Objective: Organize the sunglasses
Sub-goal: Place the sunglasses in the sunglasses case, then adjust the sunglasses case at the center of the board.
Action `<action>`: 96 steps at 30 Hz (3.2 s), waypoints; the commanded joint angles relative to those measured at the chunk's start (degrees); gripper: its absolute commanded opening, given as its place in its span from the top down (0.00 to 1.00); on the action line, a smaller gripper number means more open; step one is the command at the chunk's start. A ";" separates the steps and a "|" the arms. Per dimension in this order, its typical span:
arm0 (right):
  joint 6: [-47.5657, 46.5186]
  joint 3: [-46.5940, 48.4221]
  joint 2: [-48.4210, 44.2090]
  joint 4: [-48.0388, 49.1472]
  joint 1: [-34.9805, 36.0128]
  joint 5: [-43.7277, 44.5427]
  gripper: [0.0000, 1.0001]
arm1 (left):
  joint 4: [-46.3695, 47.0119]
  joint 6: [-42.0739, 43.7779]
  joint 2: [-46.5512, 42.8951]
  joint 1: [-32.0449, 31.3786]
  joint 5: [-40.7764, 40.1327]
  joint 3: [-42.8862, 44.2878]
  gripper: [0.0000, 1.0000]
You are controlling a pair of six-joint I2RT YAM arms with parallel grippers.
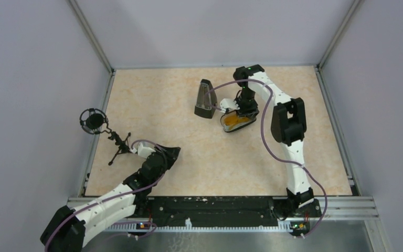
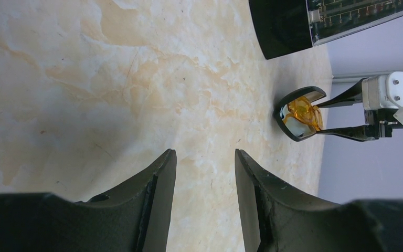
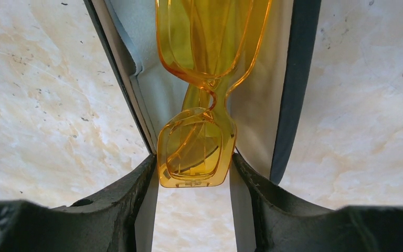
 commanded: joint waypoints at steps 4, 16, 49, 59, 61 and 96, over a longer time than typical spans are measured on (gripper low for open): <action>-1.20 3.61 1.68 -3.02 1.09 -2.95 0.74 | 0.86 0.76 -0.66 0.11 -1.07 -0.76 0.48; -3.44 -0.19 -3.14 0.35 1.72 -4.57 0.48 | 3.54 1.07 2.31 0.13 -0.34 -0.55 0.48; 11.48 8.15 -1.00 10.01 -6.30 -28.16 0.34 | 27.84 24.91 39.82 -15.19 3.91 18.21 0.43; 14.51 11.60 5.59 5.82 -7.23 -32.31 0.34 | 32.82 24.29 51.37 -18.83 6.71 22.83 0.44; 14.54 11.00 5.67 5.31 -7.31 -32.15 0.34 | 33.36 23.90 53.14 -19.09 7.52 23.89 0.44; 22.01 -15.85 -7.38 0.85 -12.14 -40.97 0.40 | 37.48 18.61 65.40 -19.28 3.29 29.98 0.42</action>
